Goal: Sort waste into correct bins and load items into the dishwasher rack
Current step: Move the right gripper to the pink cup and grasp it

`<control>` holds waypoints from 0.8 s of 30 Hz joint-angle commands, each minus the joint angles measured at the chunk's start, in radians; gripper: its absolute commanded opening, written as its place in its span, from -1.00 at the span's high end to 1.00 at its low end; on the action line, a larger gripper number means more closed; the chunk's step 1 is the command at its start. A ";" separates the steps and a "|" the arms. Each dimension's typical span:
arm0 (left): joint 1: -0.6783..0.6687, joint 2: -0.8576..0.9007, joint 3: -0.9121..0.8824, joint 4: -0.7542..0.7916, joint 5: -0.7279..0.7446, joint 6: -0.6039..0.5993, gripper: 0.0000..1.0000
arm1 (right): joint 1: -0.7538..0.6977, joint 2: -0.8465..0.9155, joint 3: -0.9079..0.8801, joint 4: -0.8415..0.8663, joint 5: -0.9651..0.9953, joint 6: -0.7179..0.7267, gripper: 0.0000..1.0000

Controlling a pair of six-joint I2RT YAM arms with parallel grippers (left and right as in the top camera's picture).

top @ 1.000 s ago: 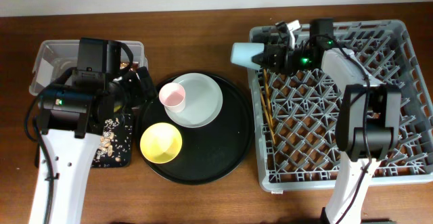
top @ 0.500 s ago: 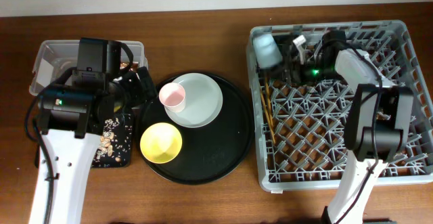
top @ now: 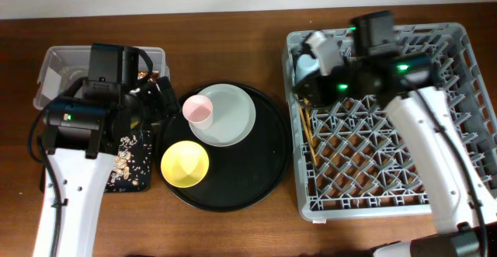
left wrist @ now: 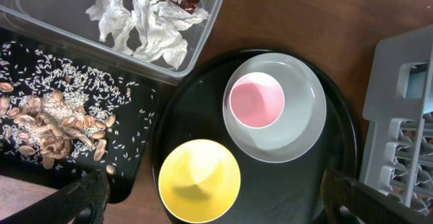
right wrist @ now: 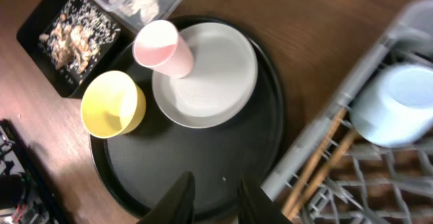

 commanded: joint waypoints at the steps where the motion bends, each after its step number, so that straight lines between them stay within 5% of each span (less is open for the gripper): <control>1: 0.003 -0.008 0.012 0.001 -0.004 0.005 -0.98 | 0.238 0.077 0.006 0.095 0.147 0.124 0.52; 5: 0.003 -0.008 0.012 0.001 -0.004 0.005 -0.99 | 0.445 0.308 0.006 0.225 0.152 0.129 0.51; 10: 0.003 -0.008 0.012 0.001 -0.004 0.005 -0.98 | 0.484 0.417 0.006 0.388 0.119 0.127 0.42; 15: 0.003 -0.008 0.012 0.001 -0.004 0.006 -0.99 | 0.484 0.446 0.006 0.495 0.127 0.105 -0.04; 22: 0.003 -0.008 0.012 0.001 -0.004 0.006 -0.98 | 0.484 0.527 0.006 0.686 0.126 0.044 -0.02; 24: 0.003 -0.008 0.012 0.001 -0.004 0.006 -0.98 | 0.484 0.527 0.006 0.665 0.126 0.045 0.17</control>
